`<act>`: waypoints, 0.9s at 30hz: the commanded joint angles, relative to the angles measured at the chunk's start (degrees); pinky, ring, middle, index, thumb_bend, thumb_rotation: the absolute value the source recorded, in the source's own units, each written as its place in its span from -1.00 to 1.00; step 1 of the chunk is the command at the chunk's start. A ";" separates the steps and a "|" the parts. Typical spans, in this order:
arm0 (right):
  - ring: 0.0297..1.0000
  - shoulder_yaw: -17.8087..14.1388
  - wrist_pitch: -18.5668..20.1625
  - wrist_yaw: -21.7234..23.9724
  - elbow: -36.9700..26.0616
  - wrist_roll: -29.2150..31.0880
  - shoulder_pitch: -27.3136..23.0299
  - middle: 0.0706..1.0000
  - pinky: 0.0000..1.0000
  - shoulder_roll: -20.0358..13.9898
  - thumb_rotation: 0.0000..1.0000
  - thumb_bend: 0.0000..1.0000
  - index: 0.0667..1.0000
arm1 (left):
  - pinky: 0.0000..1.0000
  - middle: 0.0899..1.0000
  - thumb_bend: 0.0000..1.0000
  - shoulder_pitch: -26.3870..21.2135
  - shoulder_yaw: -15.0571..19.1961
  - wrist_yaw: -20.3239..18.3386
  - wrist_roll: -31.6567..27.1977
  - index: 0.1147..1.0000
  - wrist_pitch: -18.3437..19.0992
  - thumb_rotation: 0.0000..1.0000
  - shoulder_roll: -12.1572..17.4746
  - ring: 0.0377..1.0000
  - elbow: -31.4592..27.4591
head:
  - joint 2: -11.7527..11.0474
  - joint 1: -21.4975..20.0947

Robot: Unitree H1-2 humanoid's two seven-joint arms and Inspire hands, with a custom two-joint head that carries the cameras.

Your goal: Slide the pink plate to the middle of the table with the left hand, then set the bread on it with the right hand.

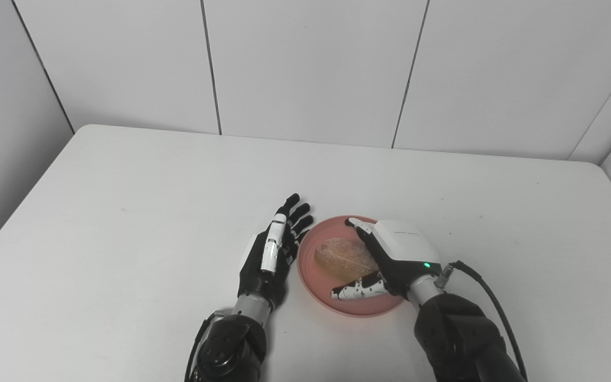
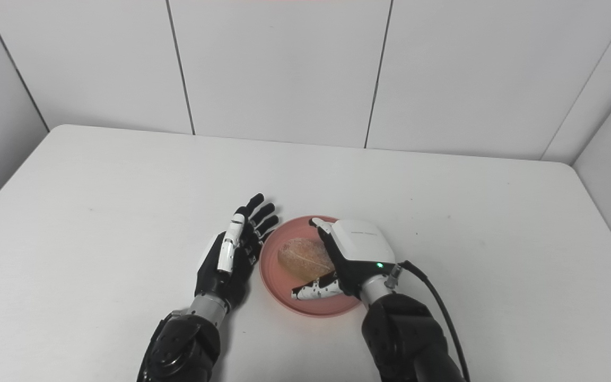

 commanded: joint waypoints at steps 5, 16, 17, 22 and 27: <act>0.72 -1.25 -1.07 -1.13 -2.80 -0.71 -1.44 0.76 0.65 0.21 -0.13 0.77 0.80 | 0.80 0.82 -0.26 -0.25 -0.33 0.44 0.62 0.81 0.55 1.00 -0.56 0.82 -0.14 | -0.20 -0.02; 0.76 -4.40 -5.38 -5.04 -8.84 3.96 -1.38 0.80 0.68 -0.88 0.15 0.85 0.86 | 0.85 0.85 -0.25 -0.21 -0.04 -0.24 0.09 0.83 0.39 1.00 -0.01 0.85 -0.19 | -0.82 -1.05; 0.75 -5.88 -5.69 -6.33 -9.20 6.04 -0.91 0.80 0.65 -0.49 0.17 0.86 0.86 | 0.85 0.85 -0.26 -0.23 -0.03 -0.19 0.21 0.82 0.22 1.00 0.02 0.85 -0.12 | -0.89 -1.13; 0.69 -10.81 -5.88 -10.48 -10.67 12.02 0.98 0.79 0.48 0.98 0.28 0.85 0.86 | 0.84 0.84 -0.25 -0.24 0.20 0.06 0.23 0.81 0.18 1.00 -0.01 0.84 -0.17 | -1.02 -1.29; 0.70 -15.41 -7.63 -16.14 -10.62 18.05 3.23 0.80 0.49 2.34 0.45 0.76 0.85 | 0.83 0.84 -0.25 -0.11 0.22 0.15 0.62 0.81 0.18 1.00 0.28 0.83 -0.56 | -1.20 -1.69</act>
